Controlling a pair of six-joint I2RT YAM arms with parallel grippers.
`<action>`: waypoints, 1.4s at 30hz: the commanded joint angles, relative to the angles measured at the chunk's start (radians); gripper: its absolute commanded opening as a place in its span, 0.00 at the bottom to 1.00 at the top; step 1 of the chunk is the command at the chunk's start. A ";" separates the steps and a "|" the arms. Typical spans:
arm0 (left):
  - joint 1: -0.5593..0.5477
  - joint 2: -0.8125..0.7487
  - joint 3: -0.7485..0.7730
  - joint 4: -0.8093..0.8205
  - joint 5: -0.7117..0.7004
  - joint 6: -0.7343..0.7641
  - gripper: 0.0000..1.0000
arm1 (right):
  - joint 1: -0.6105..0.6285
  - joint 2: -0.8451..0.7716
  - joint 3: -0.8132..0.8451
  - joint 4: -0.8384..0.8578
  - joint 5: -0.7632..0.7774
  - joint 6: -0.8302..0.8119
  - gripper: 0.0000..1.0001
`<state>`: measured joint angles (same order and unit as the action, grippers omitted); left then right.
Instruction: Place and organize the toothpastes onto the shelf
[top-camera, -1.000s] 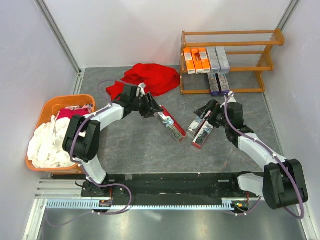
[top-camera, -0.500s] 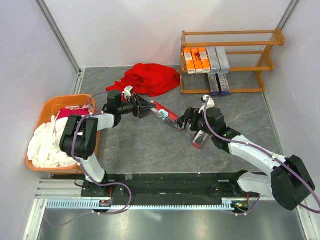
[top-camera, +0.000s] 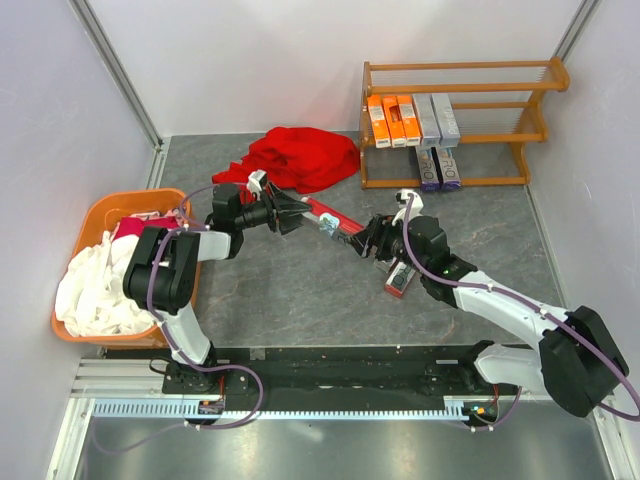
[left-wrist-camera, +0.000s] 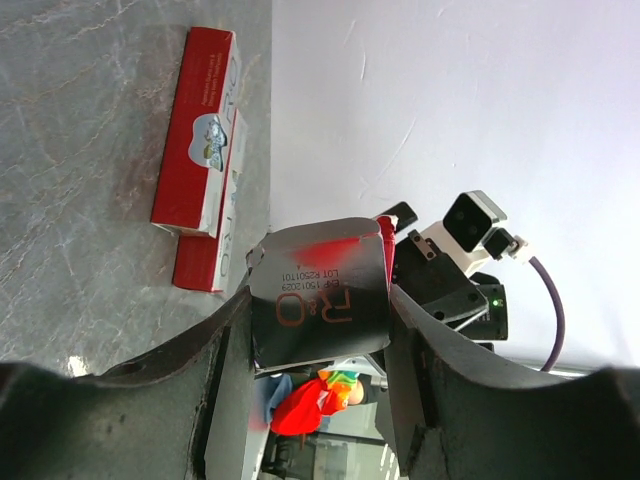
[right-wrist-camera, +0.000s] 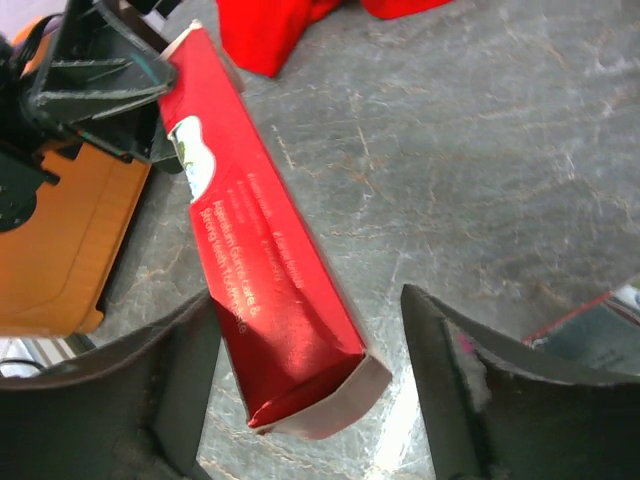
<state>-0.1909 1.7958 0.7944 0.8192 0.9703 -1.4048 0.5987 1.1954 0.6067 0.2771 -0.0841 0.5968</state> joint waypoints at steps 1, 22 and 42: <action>0.004 0.000 -0.006 0.107 0.062 -0.082 0.48 | 0.004 0.006 -0.016 0.086 -0.031 -0.012 0.70; 0.004 -0.186 0.084 -0.490 -0.082 0.344 0.93 | -0.013 0.041 -0.027 0.155 -0.058 0.126 0.44; 0.004 -0.294 0.189 -0.910 -0.328 0.653 0.96 | -0.531 0.158 -0.211 0.562 -0.443 0.465 0.41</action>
<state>-0.1871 1.4960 0.9684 -0.0742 0.6544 -0.8150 0.1444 1.3579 0.3931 0.6655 -0.4381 1.0004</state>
